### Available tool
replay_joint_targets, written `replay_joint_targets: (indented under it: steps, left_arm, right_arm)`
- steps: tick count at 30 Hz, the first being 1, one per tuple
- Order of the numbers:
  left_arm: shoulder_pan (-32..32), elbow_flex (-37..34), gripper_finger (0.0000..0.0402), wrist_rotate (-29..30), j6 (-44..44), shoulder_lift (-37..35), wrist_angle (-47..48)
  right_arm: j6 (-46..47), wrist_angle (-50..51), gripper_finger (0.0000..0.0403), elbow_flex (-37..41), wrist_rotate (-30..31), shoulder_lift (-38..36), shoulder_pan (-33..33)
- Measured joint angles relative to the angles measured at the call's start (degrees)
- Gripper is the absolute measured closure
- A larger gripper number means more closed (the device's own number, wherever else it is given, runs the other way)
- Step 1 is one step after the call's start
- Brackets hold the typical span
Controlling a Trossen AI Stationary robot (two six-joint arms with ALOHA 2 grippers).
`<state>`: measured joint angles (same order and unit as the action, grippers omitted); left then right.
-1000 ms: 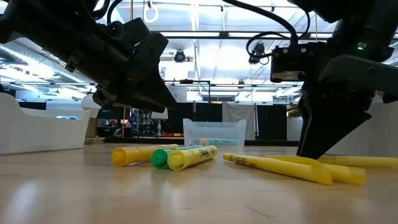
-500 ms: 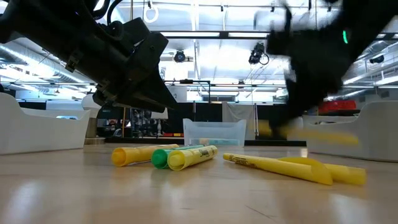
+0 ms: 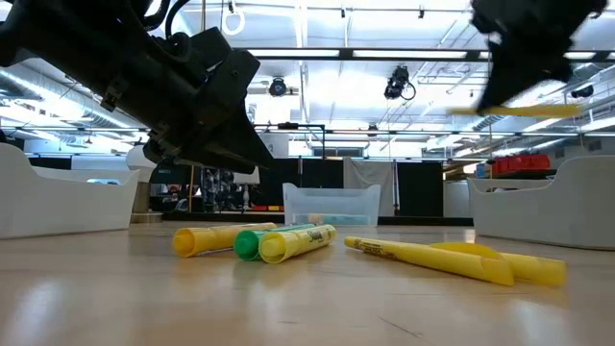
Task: Pick & Place Markers
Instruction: Put the yellow pen into the gray bin
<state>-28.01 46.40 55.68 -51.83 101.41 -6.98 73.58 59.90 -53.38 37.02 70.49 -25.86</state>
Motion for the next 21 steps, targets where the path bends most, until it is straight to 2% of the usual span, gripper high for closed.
replay_joint_targets:
  steps: [3,5,14,17,21]
  left_arm:
    - [0.0,0.0,0.0225,0.02,0.04,0.0,0.0]
    - [0.04,0.0,0.0225,0.13,0.0,0.0,0.0]
    - [0.22,-0.01,0.0225,0.1,0.04,0.0,-0.01]
    - [0.22,-0.01,0.0225,0.04,0.0,0.0,0.0]
    - [0.22,-0.01,0.0225,0.02,0.0,0.0,-0.02]
  right_arm:
    - [8.41,6.95,0.0386,1.73,-4.27,-0.73,0.82]
    - [11.26,7.18,0.0384,4.09,-7.2,-0.73,1.65]
    - [12.43,-8.0,0.0383,18.62,-16.65,-0.69,8.92]
    - [11.43,-13.19,0.0381,21.64,-17.23,-0.69,10.75]
    - [11.34,-15.3,0.0378,23.21,-16.95,-0.75,12.04]
